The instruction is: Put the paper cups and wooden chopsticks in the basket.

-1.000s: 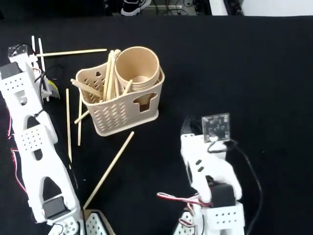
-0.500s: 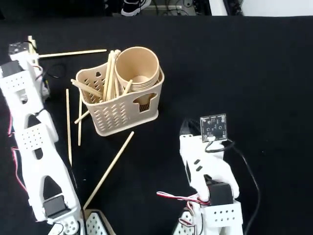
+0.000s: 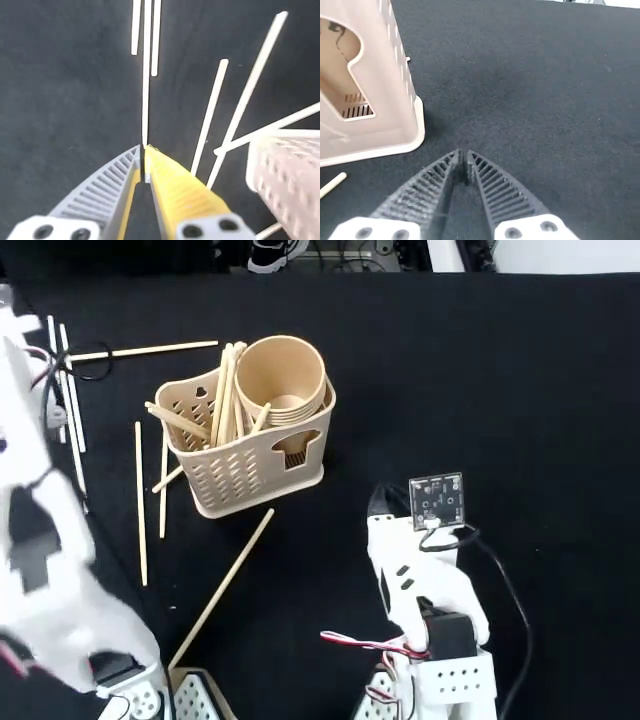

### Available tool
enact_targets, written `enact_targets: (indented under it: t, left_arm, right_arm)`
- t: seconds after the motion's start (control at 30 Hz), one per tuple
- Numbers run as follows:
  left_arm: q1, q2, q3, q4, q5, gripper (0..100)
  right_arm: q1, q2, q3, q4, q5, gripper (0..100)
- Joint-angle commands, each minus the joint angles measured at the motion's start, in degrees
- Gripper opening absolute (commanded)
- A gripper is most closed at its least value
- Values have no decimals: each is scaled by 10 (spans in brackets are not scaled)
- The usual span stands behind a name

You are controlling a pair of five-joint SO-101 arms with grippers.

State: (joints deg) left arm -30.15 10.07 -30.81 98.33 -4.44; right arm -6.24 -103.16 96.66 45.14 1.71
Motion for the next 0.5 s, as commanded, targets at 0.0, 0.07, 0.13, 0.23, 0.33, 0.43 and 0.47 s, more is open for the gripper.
enact_targets:
  t: [0.0, 0.07, 0.13, 0.23, 0.33, 0.43, 0.47]
  left_arm:
    - [0, -227, 121, -86, -6, 29]
    - [-13, -252, 185, -149, -15, 30]
    - [-32, -242, 250, -227, -13, 31]
    - [-55, -174, 328, -352, -12, 118]
    - [-59, -73, 336, -439, -12, 250]
    - [-53, 33, 301, -504, -12, 270]
    - [-52, 69, 276, -514, -12, 271]
  right_arm:
    - [-9, -49, -1, 1, -5, 15]
    - [-9, -49, -1, 1, -5, 15]
    - [-9, -49, -1, 1, -5, 15]
    - [-11, -52, -2, 14, -4, 15]
    - [-11, -52, -2, 16, -4, 15]
    - [-11, -52, -2, 16, -4, 15]
    - [-11, -52, -2, 16, -4, 15]
